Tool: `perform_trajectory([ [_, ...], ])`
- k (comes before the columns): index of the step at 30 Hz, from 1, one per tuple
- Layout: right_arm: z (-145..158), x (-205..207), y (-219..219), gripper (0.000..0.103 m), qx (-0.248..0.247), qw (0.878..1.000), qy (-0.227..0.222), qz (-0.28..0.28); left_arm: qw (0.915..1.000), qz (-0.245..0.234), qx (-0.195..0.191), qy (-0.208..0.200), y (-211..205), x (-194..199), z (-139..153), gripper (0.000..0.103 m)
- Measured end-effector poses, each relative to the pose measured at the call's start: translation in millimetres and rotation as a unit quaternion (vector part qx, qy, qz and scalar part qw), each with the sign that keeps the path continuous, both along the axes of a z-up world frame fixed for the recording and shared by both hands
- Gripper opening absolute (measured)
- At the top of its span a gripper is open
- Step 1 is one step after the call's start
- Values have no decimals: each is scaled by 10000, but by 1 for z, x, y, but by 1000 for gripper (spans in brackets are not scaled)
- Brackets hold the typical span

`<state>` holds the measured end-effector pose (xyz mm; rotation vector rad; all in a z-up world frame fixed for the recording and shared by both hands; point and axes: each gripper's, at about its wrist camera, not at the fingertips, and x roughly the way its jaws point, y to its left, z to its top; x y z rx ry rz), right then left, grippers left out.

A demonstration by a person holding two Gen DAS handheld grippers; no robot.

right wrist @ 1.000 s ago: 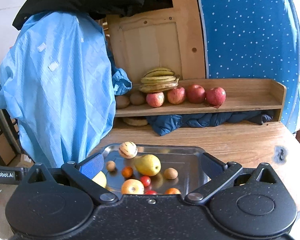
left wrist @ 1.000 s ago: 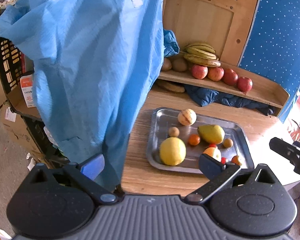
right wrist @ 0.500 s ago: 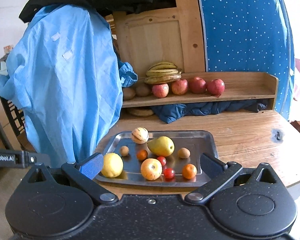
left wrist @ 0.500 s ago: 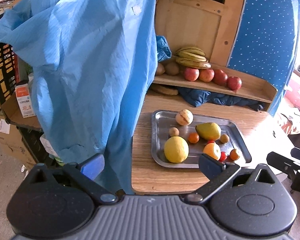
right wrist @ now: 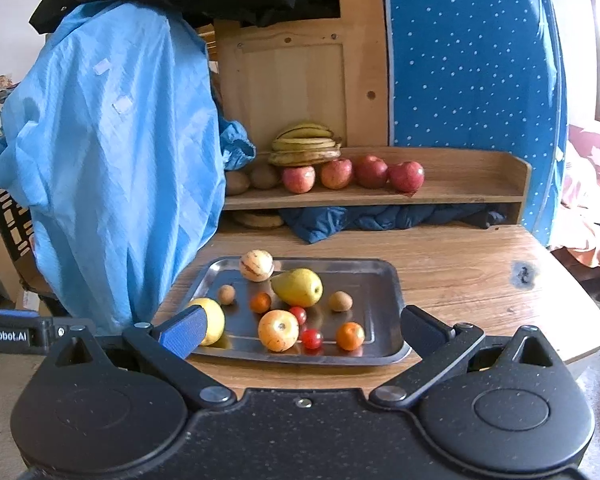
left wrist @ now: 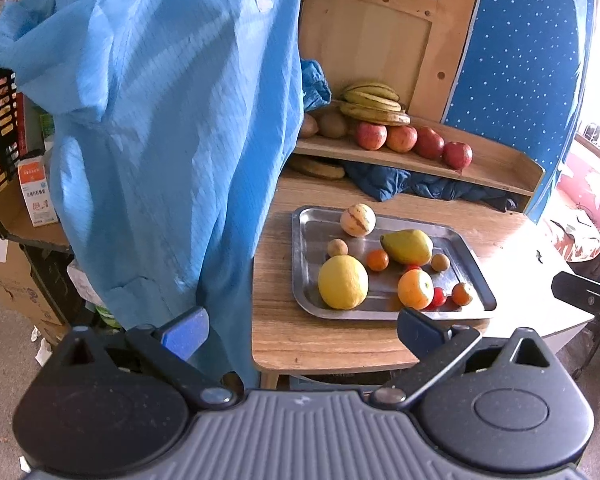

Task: Organize fruits

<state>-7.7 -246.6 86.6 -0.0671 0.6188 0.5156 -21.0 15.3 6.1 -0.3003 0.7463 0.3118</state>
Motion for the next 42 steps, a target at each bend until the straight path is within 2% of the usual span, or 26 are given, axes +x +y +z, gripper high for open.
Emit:
perform_trajectory([
  [11, -15, -5, 1, 102, 29, 9995, 291, -150, 9999, -107, -79, 68, -10, -2, -7, 102],
  [42, -17, -7, -3, 102, 64, 9989, 400, -235, 9999, -19, -85, 95, -13, -5, -5, 102],
])
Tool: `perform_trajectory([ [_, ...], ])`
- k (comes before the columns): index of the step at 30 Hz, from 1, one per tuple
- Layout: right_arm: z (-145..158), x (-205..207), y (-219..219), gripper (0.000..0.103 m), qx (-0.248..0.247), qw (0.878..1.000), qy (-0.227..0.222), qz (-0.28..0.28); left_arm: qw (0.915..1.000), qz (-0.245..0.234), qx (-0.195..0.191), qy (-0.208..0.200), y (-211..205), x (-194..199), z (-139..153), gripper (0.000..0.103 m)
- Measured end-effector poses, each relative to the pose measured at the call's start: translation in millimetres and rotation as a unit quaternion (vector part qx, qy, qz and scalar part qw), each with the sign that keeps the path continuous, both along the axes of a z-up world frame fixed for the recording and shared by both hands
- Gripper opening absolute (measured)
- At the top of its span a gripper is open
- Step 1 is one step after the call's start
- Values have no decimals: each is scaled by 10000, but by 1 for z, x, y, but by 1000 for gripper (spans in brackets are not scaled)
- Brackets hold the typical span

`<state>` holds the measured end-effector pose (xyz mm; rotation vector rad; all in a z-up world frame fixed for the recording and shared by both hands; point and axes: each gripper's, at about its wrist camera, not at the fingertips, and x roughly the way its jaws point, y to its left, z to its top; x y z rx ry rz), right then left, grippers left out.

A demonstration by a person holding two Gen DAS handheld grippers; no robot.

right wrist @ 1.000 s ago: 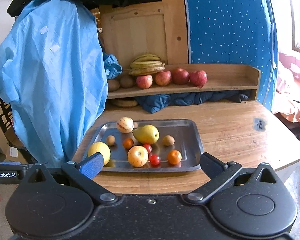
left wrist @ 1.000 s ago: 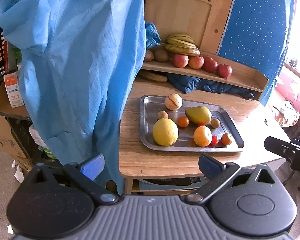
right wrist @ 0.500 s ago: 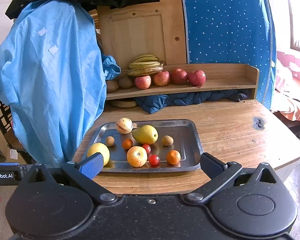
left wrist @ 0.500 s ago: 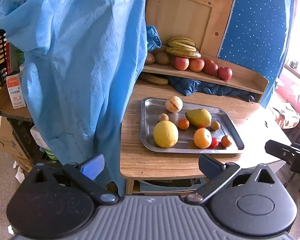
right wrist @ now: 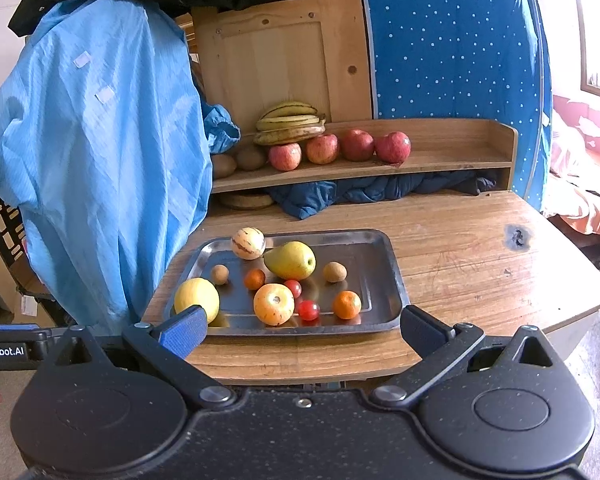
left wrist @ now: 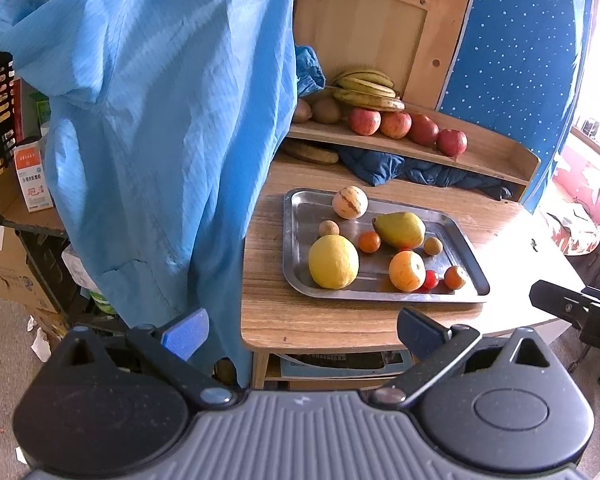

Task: Organize fruits

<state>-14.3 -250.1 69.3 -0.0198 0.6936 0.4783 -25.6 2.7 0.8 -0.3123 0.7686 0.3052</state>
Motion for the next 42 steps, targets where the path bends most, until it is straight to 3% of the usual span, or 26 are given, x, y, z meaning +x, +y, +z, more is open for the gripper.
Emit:
perform_trajectory([
  [42, 2, -6, -1, 102, -25, 10000, -13, 26, 9999, 121, -95, 31, 2, -7, -1, 102],
])
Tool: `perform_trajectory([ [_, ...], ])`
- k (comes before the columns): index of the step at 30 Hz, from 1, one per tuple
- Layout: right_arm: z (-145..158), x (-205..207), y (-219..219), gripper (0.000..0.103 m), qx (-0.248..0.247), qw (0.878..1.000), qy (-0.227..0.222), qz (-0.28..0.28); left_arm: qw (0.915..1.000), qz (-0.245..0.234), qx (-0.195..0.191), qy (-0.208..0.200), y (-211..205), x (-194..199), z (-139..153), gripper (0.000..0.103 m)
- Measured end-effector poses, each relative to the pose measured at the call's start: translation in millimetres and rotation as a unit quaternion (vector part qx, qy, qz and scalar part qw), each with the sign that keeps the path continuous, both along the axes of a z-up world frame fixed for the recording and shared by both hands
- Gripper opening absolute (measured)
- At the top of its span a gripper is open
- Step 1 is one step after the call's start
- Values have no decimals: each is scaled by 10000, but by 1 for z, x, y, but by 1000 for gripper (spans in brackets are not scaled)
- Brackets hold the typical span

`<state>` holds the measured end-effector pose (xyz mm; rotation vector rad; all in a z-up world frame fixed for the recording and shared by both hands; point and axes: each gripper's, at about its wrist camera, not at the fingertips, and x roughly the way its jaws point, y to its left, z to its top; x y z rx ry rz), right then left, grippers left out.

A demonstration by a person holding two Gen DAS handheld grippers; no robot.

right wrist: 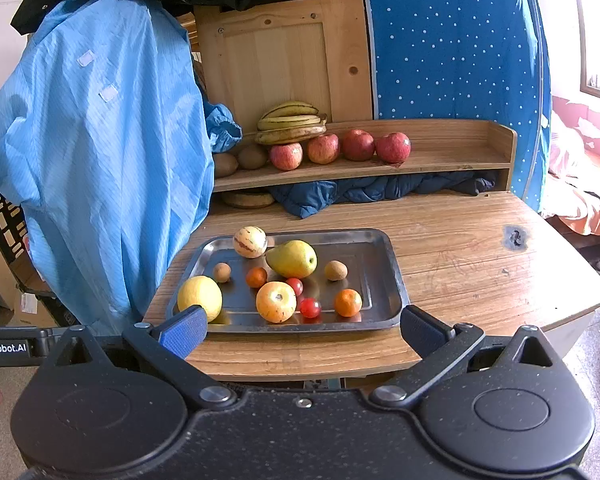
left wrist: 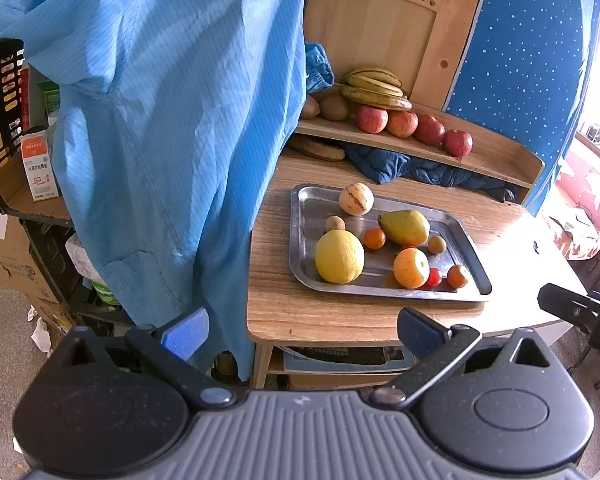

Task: Organize fruits

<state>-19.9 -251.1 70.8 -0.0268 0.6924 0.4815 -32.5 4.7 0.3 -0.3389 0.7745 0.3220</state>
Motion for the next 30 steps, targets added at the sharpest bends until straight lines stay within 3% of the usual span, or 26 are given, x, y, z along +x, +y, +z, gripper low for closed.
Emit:
perform_trajectory([
  [30, -2, 4, -9, 102, 49, 9999, 21, -96, 9995, -320, -38, 3, -15, 5, 1, 102],
])
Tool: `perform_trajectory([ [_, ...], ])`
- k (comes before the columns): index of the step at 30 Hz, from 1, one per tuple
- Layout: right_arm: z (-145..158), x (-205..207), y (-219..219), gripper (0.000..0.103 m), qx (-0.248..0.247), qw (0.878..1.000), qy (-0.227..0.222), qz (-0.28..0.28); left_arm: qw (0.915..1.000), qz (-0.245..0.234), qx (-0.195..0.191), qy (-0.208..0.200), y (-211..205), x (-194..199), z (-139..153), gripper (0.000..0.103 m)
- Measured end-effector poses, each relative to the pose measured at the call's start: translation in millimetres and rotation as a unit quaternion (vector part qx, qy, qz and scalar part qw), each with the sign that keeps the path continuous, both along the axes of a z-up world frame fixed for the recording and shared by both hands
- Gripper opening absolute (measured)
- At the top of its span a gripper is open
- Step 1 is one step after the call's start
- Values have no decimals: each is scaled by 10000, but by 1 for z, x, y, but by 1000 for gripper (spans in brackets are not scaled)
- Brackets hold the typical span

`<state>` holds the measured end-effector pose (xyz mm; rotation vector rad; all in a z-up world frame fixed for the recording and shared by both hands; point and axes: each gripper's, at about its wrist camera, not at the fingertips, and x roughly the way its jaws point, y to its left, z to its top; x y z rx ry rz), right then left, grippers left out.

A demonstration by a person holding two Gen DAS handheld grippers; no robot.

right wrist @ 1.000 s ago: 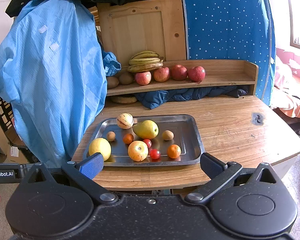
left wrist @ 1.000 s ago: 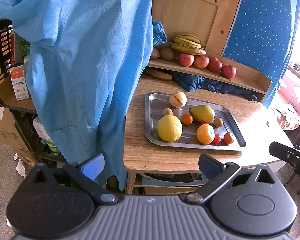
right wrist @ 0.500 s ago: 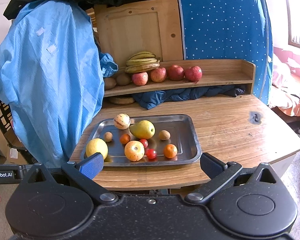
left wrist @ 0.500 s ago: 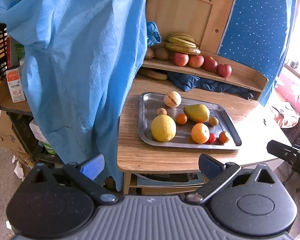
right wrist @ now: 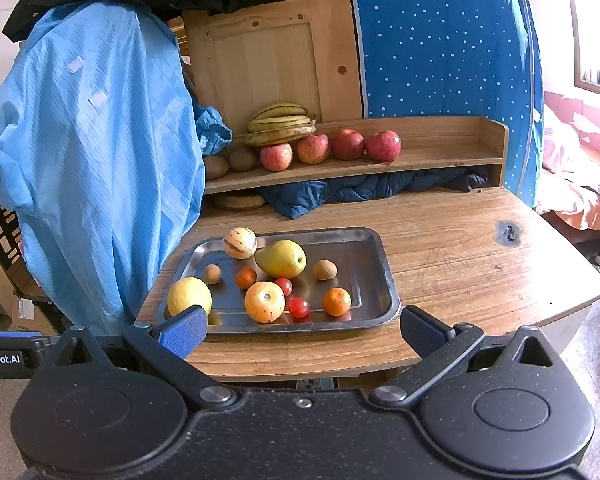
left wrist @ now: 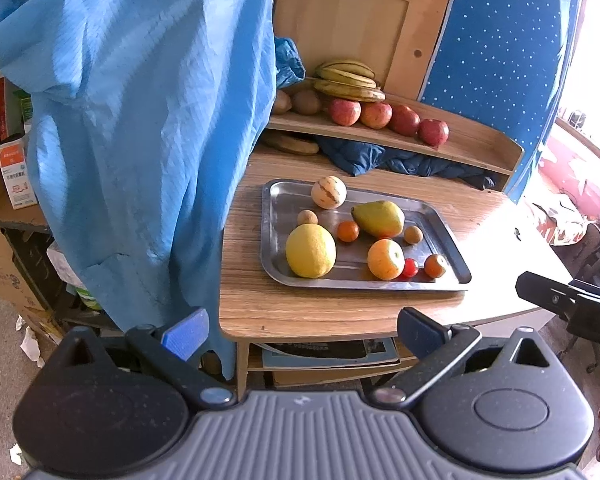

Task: Organize fruits

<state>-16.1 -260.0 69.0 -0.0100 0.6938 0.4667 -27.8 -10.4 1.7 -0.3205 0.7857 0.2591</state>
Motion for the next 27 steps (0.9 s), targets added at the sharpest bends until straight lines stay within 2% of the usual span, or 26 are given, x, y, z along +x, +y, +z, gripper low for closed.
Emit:
perform_trajectory([
  [27, -7, 4, 1, 102, -8, 10000, 35, -90, 9999, -18, -91, -45, 3, 2, -3, 102],
])
